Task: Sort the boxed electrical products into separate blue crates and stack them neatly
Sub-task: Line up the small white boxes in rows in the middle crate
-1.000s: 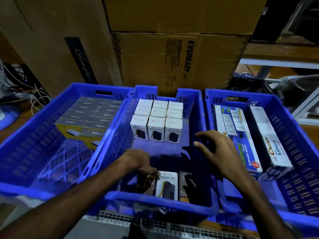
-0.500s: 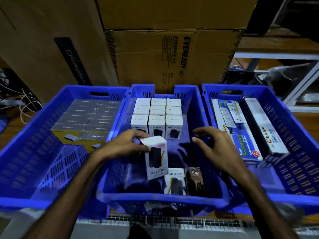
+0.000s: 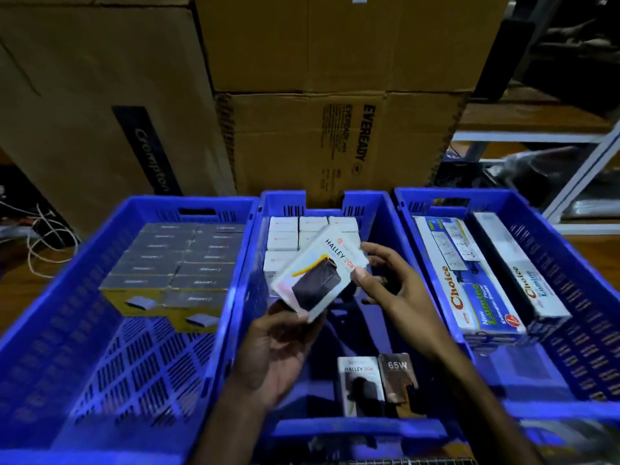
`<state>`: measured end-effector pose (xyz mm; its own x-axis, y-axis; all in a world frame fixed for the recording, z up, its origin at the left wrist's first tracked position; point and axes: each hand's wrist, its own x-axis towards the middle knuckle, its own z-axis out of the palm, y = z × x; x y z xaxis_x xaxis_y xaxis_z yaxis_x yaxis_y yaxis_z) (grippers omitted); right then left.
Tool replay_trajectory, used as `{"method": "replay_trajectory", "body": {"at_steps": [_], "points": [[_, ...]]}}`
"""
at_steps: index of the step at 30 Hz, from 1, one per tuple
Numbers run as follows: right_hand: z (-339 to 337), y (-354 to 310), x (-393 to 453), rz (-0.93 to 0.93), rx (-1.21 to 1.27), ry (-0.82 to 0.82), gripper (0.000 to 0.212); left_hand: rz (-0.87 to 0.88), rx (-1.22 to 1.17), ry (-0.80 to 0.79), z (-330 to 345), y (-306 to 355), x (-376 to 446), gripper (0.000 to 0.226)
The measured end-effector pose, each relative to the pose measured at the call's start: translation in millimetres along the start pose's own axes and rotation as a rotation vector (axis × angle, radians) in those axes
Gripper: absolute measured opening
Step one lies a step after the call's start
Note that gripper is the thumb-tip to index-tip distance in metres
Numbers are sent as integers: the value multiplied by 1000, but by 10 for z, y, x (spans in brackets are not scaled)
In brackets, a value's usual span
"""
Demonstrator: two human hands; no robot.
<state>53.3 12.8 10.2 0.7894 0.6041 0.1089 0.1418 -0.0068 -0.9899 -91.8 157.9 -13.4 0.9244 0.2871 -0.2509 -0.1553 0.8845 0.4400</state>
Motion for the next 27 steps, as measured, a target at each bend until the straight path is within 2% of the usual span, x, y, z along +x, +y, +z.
{"method": "replay_trajectory", "body": {"at_steps": [2,6,8,10,12,15,17,19,23,27], "points": [[58,-41,74,4,18,15,52,-8,-6,20,-32,-15,-30,93],[110,-89,183,9,48,-32,42,13,30,6,-43,-32,-71,90],[117,-81,259,33,28,-42,51,-1,115,17,-70,-23,-80,90],[126,-79,337,64,59,-55,62,16,237,82,-90,-2,-73,78],[151,-101,419,76,88,-75,64,127,383,150,-98,32,-52,73],[194,-167,503,52,66,-109,56,309,567,274,-89,116,-95,76],[207,-176,566,34,7,-116,57,364,638,363,-106,199,-163,72],[247,-140,618,27,-72,-131,61,375,703,382,-162,265,-219,75],[418,84,699,29,-239,-219,65,424,787,387,-254,421,-254,50],[630,388,800,-41,-543,-261,64,439,847,365,-308,532,-200,36]]}}
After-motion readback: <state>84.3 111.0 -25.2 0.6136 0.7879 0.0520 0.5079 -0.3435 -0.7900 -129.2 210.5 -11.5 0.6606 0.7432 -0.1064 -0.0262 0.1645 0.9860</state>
